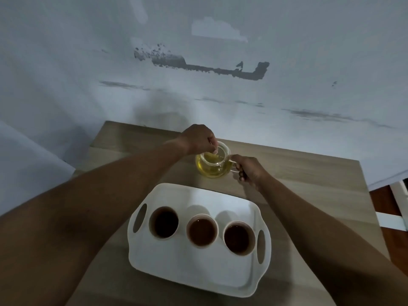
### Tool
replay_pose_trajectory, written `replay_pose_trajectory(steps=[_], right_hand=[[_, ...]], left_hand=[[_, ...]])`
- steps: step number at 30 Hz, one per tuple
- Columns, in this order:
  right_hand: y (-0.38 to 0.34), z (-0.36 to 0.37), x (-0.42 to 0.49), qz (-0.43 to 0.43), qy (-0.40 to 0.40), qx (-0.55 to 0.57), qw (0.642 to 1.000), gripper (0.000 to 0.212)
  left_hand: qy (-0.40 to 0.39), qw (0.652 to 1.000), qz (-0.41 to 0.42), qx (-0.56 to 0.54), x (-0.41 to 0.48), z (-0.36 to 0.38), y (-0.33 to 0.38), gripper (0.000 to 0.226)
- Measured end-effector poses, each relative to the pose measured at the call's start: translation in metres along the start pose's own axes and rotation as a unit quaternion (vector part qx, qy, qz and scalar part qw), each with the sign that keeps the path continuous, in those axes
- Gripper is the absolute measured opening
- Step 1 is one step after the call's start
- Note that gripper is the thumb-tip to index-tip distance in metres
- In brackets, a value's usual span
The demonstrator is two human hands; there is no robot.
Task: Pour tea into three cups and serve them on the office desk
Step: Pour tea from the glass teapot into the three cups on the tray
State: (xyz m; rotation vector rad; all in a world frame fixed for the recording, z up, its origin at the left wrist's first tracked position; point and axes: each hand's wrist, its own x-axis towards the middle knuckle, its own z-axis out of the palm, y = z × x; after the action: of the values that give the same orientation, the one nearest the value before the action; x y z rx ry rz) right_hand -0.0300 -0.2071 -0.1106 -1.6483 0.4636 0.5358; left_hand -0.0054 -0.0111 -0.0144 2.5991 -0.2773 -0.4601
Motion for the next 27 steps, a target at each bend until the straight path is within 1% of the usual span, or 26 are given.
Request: replay_pose_trajectory(steps=[6,11,15,19,20,21,22,24,27], right_hand=[[0.002,0.005,0.021,0.023,-0.007,0.003,1.000,0.038],[-0.003,0.004,0.026,0.034,-0.014,0.013,0.999,0.039],[-0.008,0.001,0.023,0.017,-0.015,-0.006,1.000,0.037],[-0.009,0.002,0.013,-0.020,-0.014,-0.024,0.999,0.024],[-0.008,0.002,0.010,-0.032,-0.011,-0.020,0.999,0.028],[-0.007,0.002,0.006,-0.044,-0.003,-0.017,0.999,0.033],[-0.007,0.001,0.003,-0.055,0.010,-0.017,0.998,0.031],[-0.006,0.001,-0.011,-0.071,0.055,-0.005,0.996,0.022],[0.005,-0.004,-0.033,-0.069,0.119,0.056,0.989,0.016]], left_hand=[[0.015,1.000,-0.016,-0.001,0.013,0.009,-0.010,0.022],[0.014,0.999,-0.023,-0.020,0.016,0.008,-0.011,0.023],[0.011,0.999,-0.029,-0.019,0.016,0.011,-0.010,0.025],[0.008,0.999,-0.038,-0.023,0.016,0.013,-0.011,0.031],[0.007,0.999,-0.041,-0.028,0.015,0.014,-0.012,0.035],[0.006,0.998,-0.043,-0.036,0.013,0.013,-0.012,0.040],[0.010,0.998,-0.045,-0.048,0.011,0.014,-0.014,0.044],[0.034,0.997,-0.042,-0.062,0.004,0.012,-0.017,0.048],[0.087,0.990,-0.054,-0.094,-0.013,0.011,-0.023,0.047]])
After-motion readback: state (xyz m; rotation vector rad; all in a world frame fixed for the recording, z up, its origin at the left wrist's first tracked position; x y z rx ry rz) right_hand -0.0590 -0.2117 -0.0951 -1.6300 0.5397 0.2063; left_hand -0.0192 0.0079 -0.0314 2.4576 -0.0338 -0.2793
